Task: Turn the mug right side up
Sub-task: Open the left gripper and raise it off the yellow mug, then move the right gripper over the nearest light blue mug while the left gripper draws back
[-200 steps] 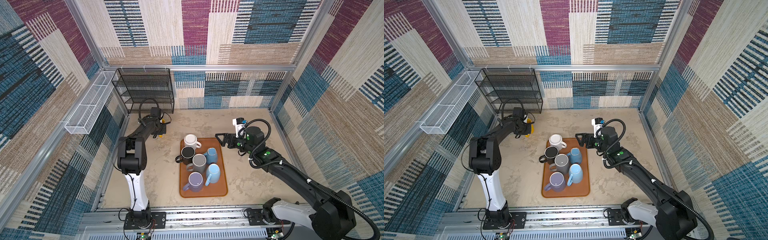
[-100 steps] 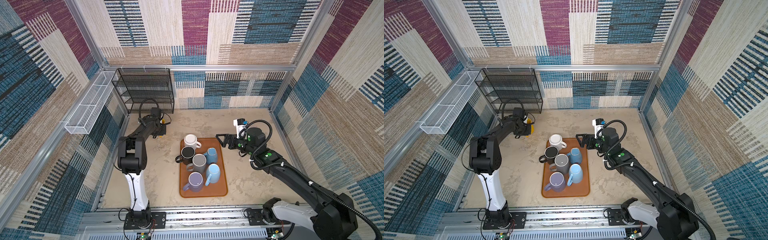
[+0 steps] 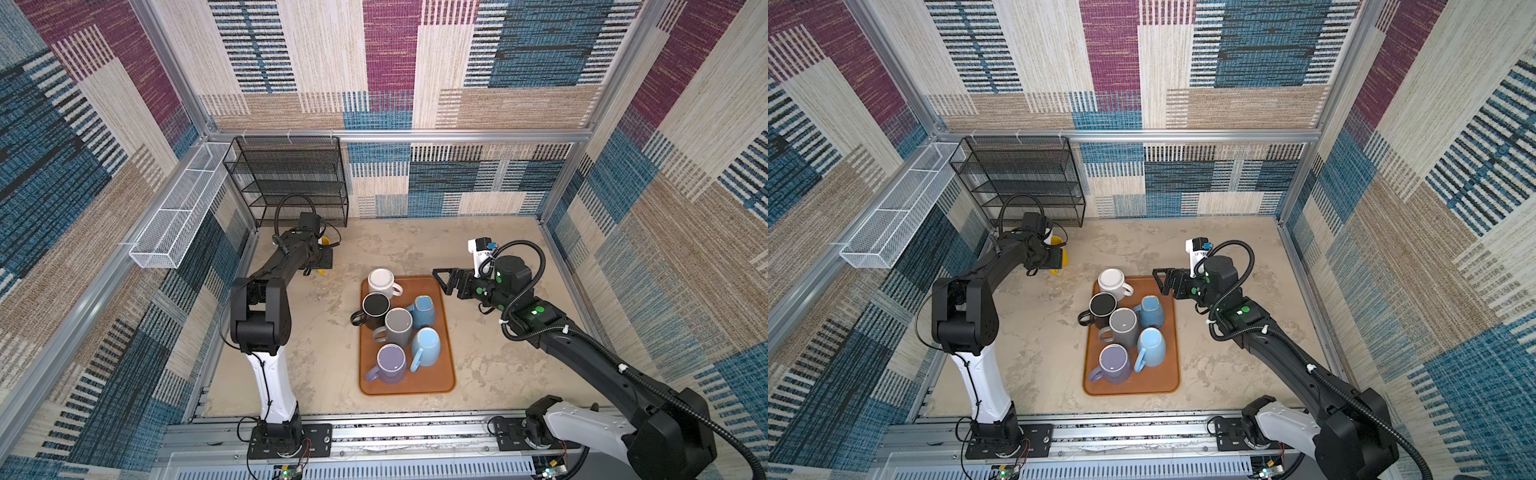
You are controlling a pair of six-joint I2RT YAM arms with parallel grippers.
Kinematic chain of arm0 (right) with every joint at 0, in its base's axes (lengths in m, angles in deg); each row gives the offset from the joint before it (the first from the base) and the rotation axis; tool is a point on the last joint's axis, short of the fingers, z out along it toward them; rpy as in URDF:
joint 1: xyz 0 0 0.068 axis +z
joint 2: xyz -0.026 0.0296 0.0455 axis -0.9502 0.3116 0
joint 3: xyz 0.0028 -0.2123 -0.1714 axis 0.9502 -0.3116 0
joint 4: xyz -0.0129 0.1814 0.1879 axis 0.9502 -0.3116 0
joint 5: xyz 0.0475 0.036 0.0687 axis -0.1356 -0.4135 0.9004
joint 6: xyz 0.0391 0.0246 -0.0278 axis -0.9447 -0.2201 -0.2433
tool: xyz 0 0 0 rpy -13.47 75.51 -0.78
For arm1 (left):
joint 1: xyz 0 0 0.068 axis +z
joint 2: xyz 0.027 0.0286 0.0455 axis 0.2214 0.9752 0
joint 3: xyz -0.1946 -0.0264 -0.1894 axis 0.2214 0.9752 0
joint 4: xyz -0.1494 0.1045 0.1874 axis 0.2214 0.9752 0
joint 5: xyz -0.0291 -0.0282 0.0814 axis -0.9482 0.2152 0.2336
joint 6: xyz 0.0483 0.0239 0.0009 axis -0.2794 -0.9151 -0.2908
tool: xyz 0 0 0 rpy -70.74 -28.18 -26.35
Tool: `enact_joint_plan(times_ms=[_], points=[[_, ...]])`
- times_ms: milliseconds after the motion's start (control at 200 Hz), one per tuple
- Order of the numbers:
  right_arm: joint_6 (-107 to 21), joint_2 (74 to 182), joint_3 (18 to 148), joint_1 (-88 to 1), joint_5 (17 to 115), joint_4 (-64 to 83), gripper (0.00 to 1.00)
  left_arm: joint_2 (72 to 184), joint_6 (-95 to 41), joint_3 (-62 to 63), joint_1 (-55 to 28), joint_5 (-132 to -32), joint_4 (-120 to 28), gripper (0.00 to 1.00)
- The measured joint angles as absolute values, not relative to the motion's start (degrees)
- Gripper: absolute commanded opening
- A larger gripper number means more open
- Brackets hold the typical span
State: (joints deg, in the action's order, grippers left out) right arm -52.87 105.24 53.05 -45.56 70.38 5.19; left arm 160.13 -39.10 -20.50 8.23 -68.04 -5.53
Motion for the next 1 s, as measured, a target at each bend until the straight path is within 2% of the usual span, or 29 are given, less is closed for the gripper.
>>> enact_joint_plan(times_ms=[296, 371, 651, 997], points=[[-50.3, 109.2, 52.7, -45.6, 70.2, 2.1, 0.99, 150.9, -37.2, -14.9, 7.9, -68.5, -5.3, 0.69], [-49.9, 110.0, 52.2, -45.6, 70.8, 1.5, 1.0, 148.1, -36.2, -12.7, 7.3, -68.8, -5.4, 0.72], [-49.8, 112.4, 49.6, -44.8, 72.0, 1.5, 1.0, 138.7, -30.8, -2.3, 1.3, -71.4, -6.7, 0.73], [-56.2, 109.6, 46.0, -32.4, 64.1, -2.5, 1.0, 128.7, -24.4, 5.2, -1.1, -71.6, -7.5, 0.73]])
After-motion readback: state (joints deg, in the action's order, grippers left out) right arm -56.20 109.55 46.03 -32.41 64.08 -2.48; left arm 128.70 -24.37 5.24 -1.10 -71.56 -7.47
